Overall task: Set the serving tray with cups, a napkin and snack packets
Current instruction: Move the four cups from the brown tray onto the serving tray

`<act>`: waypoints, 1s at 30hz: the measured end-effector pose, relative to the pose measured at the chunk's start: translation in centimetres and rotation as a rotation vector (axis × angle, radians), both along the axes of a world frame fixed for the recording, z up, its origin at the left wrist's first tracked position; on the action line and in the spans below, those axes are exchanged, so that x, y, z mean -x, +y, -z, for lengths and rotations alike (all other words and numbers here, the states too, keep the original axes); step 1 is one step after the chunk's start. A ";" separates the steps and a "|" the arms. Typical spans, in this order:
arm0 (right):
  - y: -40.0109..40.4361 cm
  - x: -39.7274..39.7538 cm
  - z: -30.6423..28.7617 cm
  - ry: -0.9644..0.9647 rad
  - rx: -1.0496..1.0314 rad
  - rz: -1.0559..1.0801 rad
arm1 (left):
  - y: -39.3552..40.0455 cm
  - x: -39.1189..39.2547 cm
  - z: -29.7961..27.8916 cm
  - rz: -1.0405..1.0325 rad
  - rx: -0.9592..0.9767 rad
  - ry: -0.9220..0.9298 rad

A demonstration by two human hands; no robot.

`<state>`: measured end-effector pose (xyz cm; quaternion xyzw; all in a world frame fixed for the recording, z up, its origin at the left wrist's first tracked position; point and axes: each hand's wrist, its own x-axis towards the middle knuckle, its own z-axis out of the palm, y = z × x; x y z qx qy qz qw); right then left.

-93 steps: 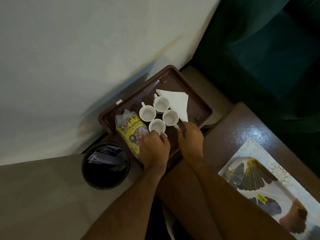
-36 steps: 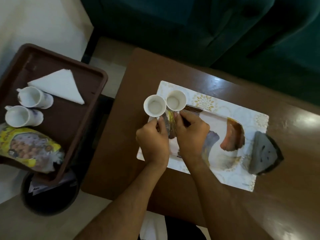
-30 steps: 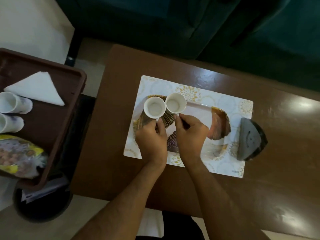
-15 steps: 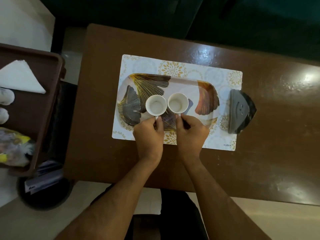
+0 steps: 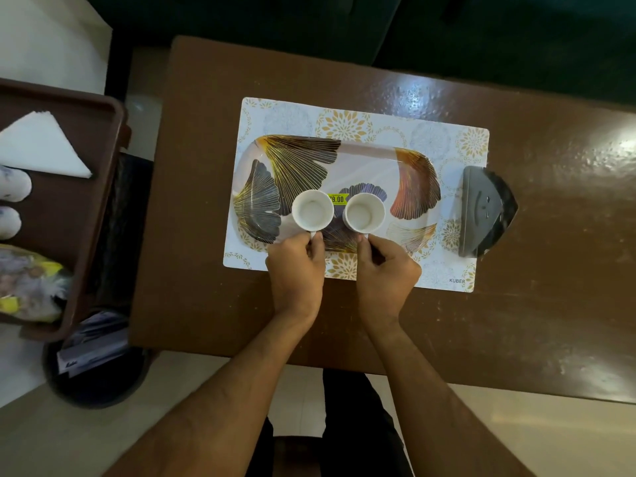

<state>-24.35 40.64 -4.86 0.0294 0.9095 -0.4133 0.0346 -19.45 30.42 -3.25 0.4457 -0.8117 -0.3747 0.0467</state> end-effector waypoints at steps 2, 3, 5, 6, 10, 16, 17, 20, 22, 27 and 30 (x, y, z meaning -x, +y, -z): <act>0.1 -0.1 0.1 0.009 -0.005 0.001 | 0.1 0.0 0.1 0.003 -0.002 0.013; 0.1 -0.1 0.2 0.014 -0.005 0.003 | 0.1 0.1 0.2 0.006 -0.003 0.018; 0.1 -0.1 0.3 0.023 -0.001 0.010 | 0.2 0.1 0.2 0.011 0.001 0.022; 0.1 -0.1 0.3 0.027 0.000 0.010 | 0.2 0.1 0.2 0.009 0.002 0.022; 0.2 -0.1 0.5 0.036 0.004 0.008 | 0.4 0.2 0.1 -0.014 0.018 0.038; 0.4 -0.1 0.4 0.040 0.003 -0.003 | 0.5 0.1 0.1 -0.039 0.010 0.035; 0.4 -0.1 0.4 0.039 -0.003 -0.002 | 0.5 0.1 0.1 -0.045 0.010 0.029; 0.4 -0.3 0.2 0.037 -0.017 0.004 | 0.5 0.1 0.0 -0.058 0.009 0.015; 0.3 -0.5 0.1 0.029 -0.015 0.007 | 0.5 0.0 0.0 -0.054 0.005 0.016; 0.3 -0.7 -0.1 0.027 -0.019 0.011 | 0.5 -0.4 0.0 -0.035 0.004 0.024; 0.4 -0.7 0.0 0.030 -0.022 0.004 | 0.5 -0.4 0.1 -0.026 0.002 0.017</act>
